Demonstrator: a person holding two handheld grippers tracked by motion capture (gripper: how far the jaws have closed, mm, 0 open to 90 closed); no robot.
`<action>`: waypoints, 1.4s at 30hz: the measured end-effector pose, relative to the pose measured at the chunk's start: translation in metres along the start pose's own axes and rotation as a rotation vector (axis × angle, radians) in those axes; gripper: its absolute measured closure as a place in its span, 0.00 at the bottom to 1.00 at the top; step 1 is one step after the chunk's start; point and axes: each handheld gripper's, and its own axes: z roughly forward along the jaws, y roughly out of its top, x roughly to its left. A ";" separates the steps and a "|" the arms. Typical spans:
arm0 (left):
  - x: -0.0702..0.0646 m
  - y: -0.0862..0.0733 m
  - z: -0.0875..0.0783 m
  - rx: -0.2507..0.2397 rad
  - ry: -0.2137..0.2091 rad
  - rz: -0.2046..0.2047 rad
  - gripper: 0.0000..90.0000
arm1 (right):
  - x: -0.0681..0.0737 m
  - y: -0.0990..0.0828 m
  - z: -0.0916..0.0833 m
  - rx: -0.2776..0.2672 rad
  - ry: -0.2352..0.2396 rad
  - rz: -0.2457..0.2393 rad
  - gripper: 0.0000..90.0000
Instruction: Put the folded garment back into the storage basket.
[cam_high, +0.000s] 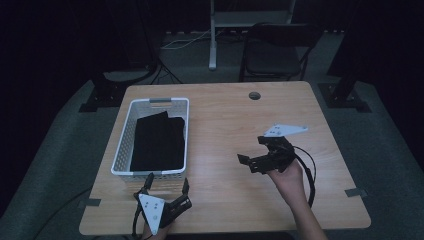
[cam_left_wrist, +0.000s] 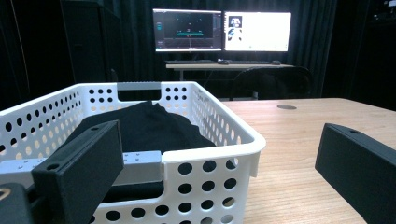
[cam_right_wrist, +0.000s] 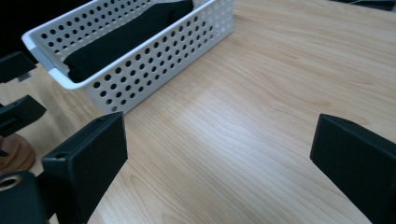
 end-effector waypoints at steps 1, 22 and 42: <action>0.000 0.000 0.000 0.001 0.000 0.001 0.02 | -0.001 -0.001 -0.002 0.003 -0.001 -0.002 0.04; 0.000 0.000 0.000 0.002 0.001 0.003 0.02 | -0.018 -0.040 -0.042 -0.037 -0.070 0.052 0.04; 0.000 0.000 0.000 0.001 0.002 0.002 0.02 | -0.036 -0.093 -0.048 -0.049 -0.085 0.138 0.04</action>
